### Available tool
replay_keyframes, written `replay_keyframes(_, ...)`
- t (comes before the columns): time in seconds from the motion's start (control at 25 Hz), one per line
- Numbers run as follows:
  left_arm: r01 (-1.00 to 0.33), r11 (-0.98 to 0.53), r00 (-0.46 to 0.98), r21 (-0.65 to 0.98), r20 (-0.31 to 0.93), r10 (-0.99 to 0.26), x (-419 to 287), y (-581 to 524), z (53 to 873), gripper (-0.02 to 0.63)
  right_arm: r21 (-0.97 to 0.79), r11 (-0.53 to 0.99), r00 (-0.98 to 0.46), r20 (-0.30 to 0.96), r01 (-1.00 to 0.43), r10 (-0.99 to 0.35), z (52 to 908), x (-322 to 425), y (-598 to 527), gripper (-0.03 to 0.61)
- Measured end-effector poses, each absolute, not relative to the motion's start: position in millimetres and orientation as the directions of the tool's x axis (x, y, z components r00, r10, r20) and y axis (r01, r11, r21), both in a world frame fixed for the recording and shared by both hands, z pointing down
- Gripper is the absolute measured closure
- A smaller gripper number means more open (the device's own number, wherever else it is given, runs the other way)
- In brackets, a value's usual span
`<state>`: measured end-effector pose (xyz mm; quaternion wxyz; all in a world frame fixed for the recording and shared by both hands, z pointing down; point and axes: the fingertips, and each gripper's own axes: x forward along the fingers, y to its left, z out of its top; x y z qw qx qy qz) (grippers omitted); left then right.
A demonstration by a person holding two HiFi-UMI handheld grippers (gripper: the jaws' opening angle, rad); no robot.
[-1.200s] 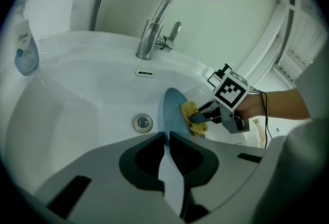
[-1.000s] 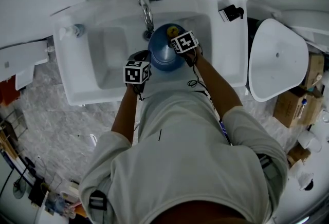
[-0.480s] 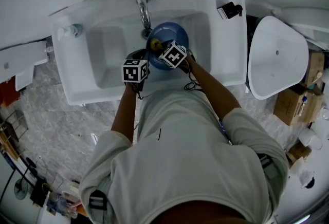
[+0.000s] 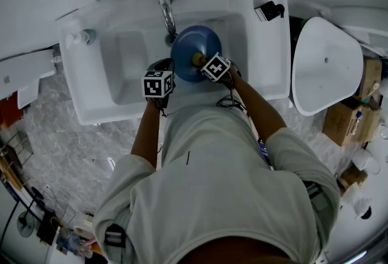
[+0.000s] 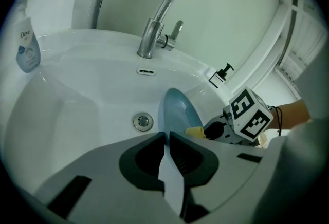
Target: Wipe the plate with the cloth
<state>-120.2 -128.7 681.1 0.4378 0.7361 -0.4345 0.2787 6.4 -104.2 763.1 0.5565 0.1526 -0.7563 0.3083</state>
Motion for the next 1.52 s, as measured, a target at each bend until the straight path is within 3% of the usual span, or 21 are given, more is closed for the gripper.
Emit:
replay_keyframes(0.24,-0.879,-0.246,0.476,0.409,0.784,-0.398,-118,-130,679,0.569,-0.228,0.653,-0.284,0.959,-0.722,0.020,768,38,-144,0.489)
replay_keyframes(0.4,-0.871,-0.260,0.489,0.416,0.781,-0.389,-111,-128,679,0.568,-0.165,0.503,-0.227,0.972,-0.849,-0.065,768,54,-179,0.489)
replay_keyframes(0.56,-0.869,-0.273,0.493,0.414,0.778,-0.389,-107,-127,676,0.566,-0.176,0.470,-0.262,0.957,-0.865,-0.124,756,37,-203,0.489)
replay_keyframes(0.96,-0.874,-0.255,0.484,0.414,0.786,-0.384,-112,-128,679,0.565,-0.228,0.672,-0.412,0.902,-0.704,-0.126,720,-45,-197,0.489)
replay_keyframes(1.28,-0.876,-0.239,0.481,0.419,0.795,-0.370,-115,-125,685,0.565,-0.310,0.821,-0.474,0.879,-0.479,0.054,719,-80,-126,0.489)
replay_keyframes(1.52,-0.877,-0.216,0.481,0.430,0.800,-0.360,-120,-121,691,0.565,-0.407,0.839,-0.454,0.863,-0.361,0.223,730,-68,-78,0.489)
